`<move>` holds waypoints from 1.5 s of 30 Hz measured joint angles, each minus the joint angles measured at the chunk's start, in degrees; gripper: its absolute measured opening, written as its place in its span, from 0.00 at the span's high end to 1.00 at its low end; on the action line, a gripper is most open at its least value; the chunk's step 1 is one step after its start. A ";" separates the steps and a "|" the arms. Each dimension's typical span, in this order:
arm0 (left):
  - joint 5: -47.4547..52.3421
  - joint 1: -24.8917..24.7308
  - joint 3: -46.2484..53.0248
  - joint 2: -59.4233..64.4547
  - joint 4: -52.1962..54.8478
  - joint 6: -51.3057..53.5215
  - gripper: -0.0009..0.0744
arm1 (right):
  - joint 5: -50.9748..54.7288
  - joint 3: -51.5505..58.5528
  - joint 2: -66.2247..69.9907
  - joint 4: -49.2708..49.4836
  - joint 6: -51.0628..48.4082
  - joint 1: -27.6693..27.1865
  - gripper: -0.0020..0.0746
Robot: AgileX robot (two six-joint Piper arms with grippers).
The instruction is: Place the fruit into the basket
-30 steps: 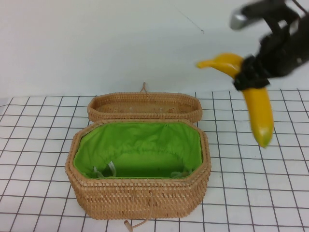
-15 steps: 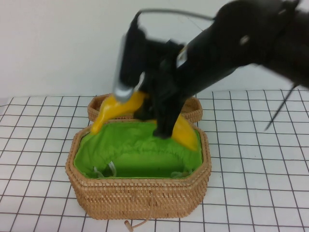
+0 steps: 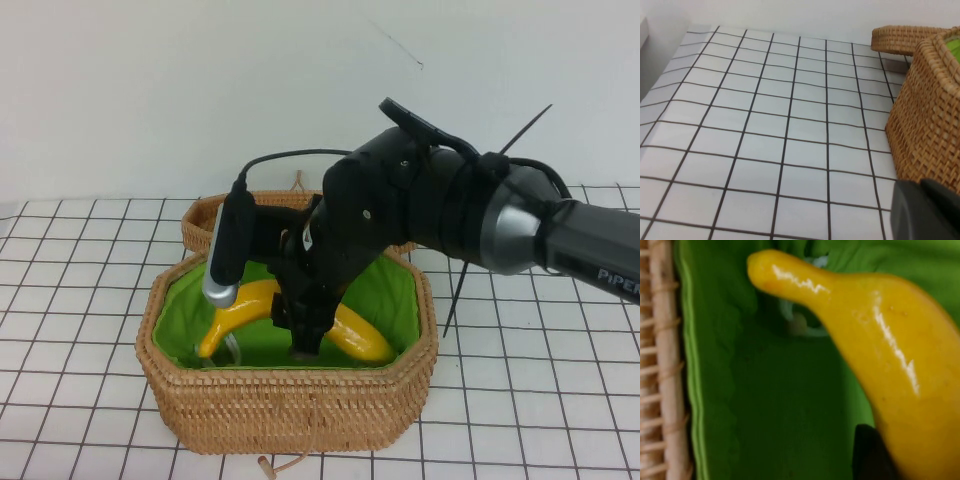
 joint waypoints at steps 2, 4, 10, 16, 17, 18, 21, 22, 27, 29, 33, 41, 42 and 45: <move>0.00 0.00 0.00 0.00 0.00 0.00 0.99 | -0.41 0.00 0.11 0.00 1.17 0.00 0.33; 0.00 0.00 0.00 0.00 0.00 0.00 0.99 | -0.49 0.00 0.11 -0.05 2.45 0.00 0.24; 0.00 0.00 0.00 0.00 0.00 0.00 0.99 | 2.87 0.00 -2.81 -4.09 7.83 0.00 0.43; 0.00 0.00 0.00 0.00 0.00 0.00 0.99 | 9.86 0.00 -12.27 -14.29 14.08 -0.29 0.97; 0.00 0.00 0.00 0.00 0.00 0.00 0.99 | 11.60 0.00 -14.33 -14.40 14.66 -0.62 0.98; 0.00 0.00 0.00 0.00 0.00 0.00 0.99 | 13.01 0.00 -16.08 -14.16 14.78 -0.94 0.98; 0.00 0.00 0.00 0.00 0.00 0.00 0.99 | 17.91 0.11 -22.80 -12.96 16.03 -2.62 0.98; 0.00 0.00 0.00 0.00 0.00 0.00 0.99 | 19.24 0.11 -25.39 -12.54 16.71 -3.34 0.98; 0.00 0.00 0.00 0.00 0.00 0.00 0.99 | 21.52 0.11 -37.13 -12.32 19.59 -8.10 0.98; 0.00 0.00 0.00 0.00 0.00 0.00 0.99 | 21.52 0.11 -41.88 -12.44 22.19 -9.08 0.98; 0.00 0.00 0.00 0.00 0.00 0.00 0.99 | 21.52 0.11 -49.15 -12.67 26.46 -9.09 0.98; 0.00 0.00 0.00 0.00 0.00 0.00 0.99 | 21.52 0.11 -56.13 -12.56 26.73 -9.09 0.98; 0.00 0.00 0.00 0.00 0.00 0.00 0.99 | 21.52 0.11 -56.22 -12.56 26.73 -9.09 0.98; 0.00 0.00 0.00 0.00 0.00 0.00 0.99 | 21.52 0.11 -56.27 -12.56 26.73 -9.09 0.98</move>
